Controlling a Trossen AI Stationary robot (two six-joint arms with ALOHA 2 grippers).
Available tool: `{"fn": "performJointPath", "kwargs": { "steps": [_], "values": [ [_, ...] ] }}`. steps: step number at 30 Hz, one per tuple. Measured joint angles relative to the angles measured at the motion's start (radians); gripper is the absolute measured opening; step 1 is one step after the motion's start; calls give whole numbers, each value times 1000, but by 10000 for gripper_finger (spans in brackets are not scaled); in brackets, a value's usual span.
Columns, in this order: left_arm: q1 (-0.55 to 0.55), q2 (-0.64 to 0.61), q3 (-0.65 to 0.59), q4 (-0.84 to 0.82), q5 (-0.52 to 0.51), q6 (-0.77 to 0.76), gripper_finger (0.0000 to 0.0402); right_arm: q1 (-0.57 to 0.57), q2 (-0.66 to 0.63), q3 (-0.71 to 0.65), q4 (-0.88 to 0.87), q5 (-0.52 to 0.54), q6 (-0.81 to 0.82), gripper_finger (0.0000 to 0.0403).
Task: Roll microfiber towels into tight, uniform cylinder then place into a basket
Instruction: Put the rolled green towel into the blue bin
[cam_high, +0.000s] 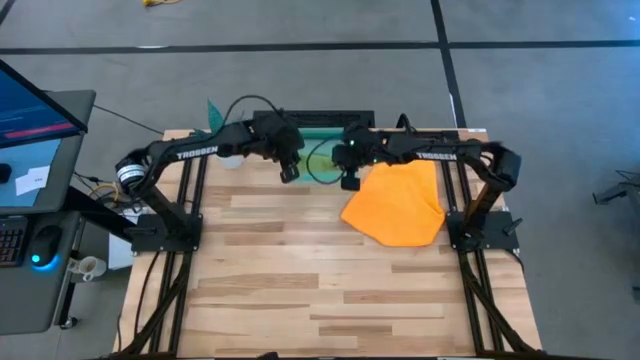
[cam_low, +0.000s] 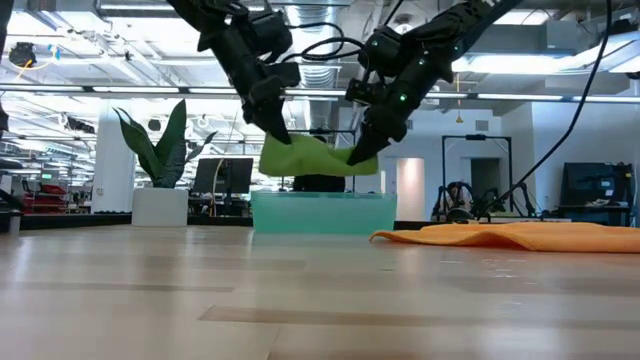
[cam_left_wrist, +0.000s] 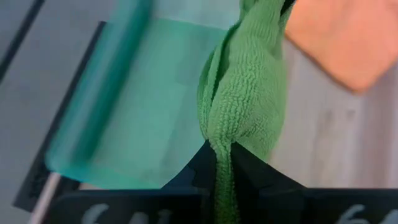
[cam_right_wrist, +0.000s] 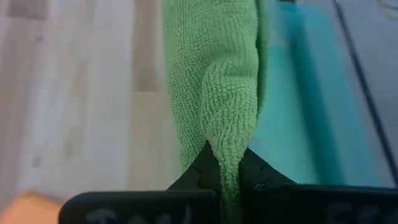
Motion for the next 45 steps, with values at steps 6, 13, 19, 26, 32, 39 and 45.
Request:
{"fn": "performJointPath", "kwargs": {
  "steps": [6,13,19,26,32,39,45],
  "values": [
    [76,20,-1,45,14,62,11,-73,13,25,19,-42,-87,28],
    [96,144,-1,103,59,114,12,-123,73,28,43,-71,-141,28],
    [109,226,-2,105,87,125,12,-139,146,24,23,-101,-134,26],
    [110,274,-1,99,148,125,12,-142,177,25,-27,-109,-99,30],
    [110,276,0,73,170,133,12,-122,177,25,-47,-113,-96,26],
    [110,276,-1,83,165,134,39,-98,177,25,-68,-100,-95,27],
    [113,276,12,74,143,134,99,-99,177,22,-89,-92,-92,30]
  ]
}}
